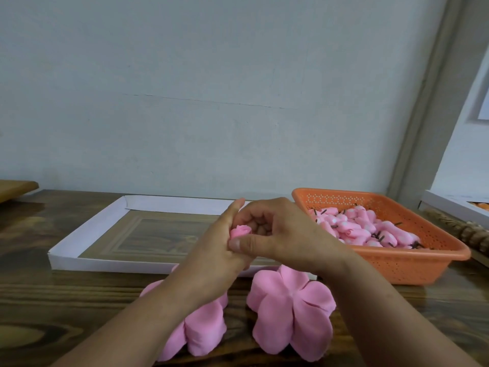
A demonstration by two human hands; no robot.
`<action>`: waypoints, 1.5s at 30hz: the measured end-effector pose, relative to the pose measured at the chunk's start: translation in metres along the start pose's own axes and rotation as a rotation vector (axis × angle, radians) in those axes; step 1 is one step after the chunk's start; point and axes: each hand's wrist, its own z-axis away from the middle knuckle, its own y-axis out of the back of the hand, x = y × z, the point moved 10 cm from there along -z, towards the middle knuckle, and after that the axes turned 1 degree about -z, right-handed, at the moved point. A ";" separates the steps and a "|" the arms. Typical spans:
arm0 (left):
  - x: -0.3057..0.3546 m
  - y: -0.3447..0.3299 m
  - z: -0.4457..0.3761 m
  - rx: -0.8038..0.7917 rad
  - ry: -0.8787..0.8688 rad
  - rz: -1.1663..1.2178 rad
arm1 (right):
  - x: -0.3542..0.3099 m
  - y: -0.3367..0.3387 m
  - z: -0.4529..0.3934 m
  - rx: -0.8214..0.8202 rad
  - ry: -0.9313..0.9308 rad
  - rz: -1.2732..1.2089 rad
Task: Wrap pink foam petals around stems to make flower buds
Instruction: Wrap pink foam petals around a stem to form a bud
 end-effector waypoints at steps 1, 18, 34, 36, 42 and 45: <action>0.000 0.000 0.001 -0.002 0.004 -0.017 | 0.001 0.000 0.000 0.010 -0.004 -0.012; 0.021 -0.021 -0.012 -0.263 0.025 0.013 | -0.005 0.017 0.000 0.200 0.022 -0.104; -0.002 -0.026 -0.011 -0.235 0.081 0.076 | 0.012 0.011 -0.003 0.168 -0.006 -0.018; -0.007 -0.028 -0.012 -0.222 0.099 0.096 | 0.016 0.012 -0.003 0.142 -0.020 -0.033; -0.012 -0.035 -0.020 -0.185 0.116 0.118 | 0.022 0.021 -0.003 0.121 -0.034 -0.017; -0.013 -0.041 -0.025 -0.189 0.108 0.102 | 0.025 0.028 -0.001 0.124 -0.023 0.018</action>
